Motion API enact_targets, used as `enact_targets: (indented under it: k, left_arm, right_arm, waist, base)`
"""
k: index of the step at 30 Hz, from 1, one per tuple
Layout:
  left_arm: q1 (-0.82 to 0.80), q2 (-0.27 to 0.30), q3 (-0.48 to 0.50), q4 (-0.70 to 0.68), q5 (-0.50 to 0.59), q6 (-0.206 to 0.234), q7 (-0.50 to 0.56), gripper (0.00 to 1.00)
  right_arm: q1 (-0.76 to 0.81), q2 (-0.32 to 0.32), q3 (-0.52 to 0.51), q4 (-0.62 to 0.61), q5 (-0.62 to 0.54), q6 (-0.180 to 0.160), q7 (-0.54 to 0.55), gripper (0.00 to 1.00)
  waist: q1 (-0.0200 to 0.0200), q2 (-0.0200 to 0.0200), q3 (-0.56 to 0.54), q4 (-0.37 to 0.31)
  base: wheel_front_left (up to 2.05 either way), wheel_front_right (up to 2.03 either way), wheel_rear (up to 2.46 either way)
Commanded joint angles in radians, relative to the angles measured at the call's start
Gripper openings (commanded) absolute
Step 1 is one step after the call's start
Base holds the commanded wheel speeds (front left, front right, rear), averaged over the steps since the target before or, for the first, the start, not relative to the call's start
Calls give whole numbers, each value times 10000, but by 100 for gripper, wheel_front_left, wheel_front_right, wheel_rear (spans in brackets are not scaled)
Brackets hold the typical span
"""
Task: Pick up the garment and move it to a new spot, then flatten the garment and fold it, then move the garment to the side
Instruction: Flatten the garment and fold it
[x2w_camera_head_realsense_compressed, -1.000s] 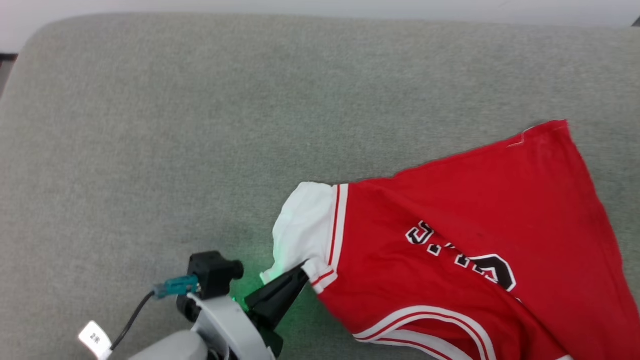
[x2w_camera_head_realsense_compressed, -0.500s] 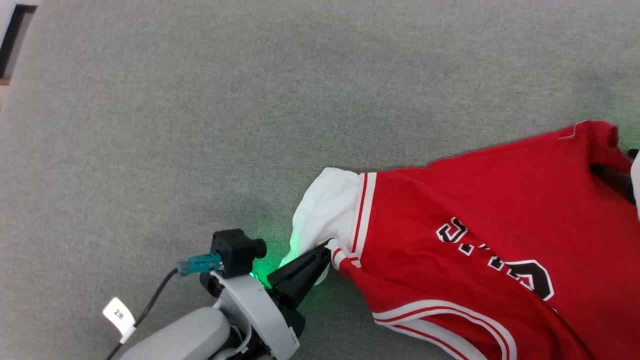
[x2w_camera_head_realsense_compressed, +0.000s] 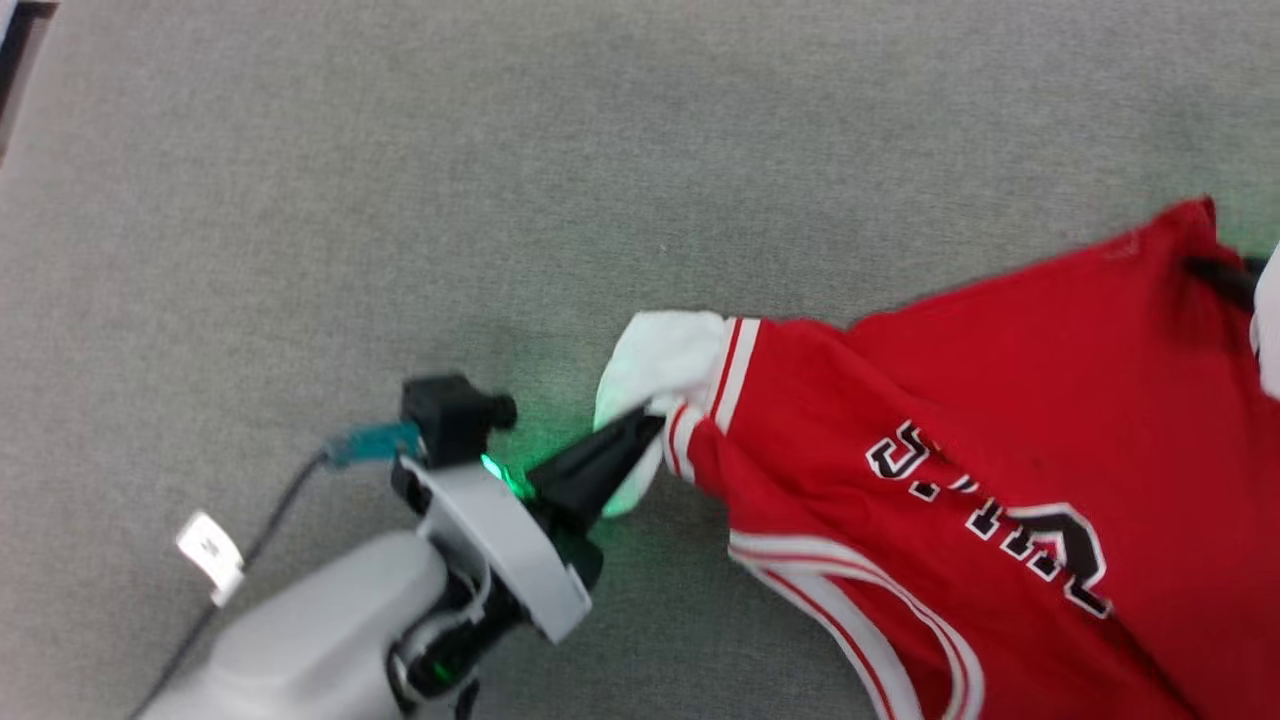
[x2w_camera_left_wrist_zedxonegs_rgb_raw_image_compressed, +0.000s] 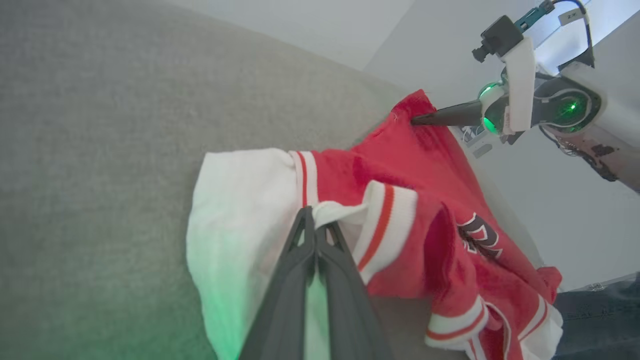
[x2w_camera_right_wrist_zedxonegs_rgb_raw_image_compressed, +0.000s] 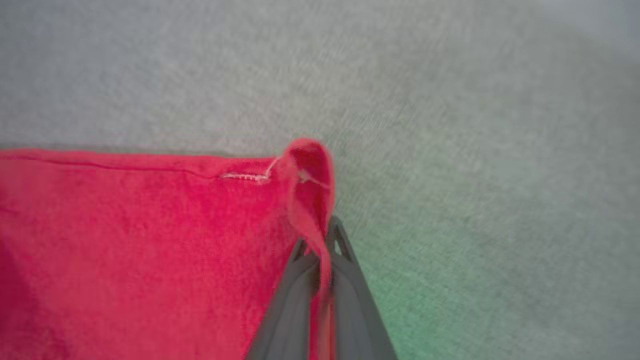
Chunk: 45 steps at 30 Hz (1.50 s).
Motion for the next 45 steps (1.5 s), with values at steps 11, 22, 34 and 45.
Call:
enact_targets:
  k: [11, 22, 34, 45]
  left_arm:
    - [-3593, 527, 822, 143, -2168, -37, 838, 0]
    - [-9166, -744, 3028, 3560, -3521, -31, 1243, 0]
    - [-9012, -964, 3320, 3628, -4097, -31, 1195, 0]
    - [-3847, 71, 2041, -96, -4224, -33, 1060, 0]
  right_arm:
    - [-2427, 430, -817, 1363, -13, -15, -2286, 0]
    - [-6533, 2219, -2513, 4166, -1756, -15, -5361, 0]
    - [-7027, 3434, -2378, 6051, -1887, -15, -6620, 0]
    - [-3206, 2400, -1367, 4305, 617, -15, -6081, 0]
  waist:
    - [0, 0, 193, -415]
    - [0, 0, 876, -1267]
    - [0, 0, 1025, -1510]
    - [0, 0, 986, -1395]
  base:
    - [0, 0, 0]
    - [0, 0, 0]
    - [0, 0, 0]
    - [0, 0, 0]
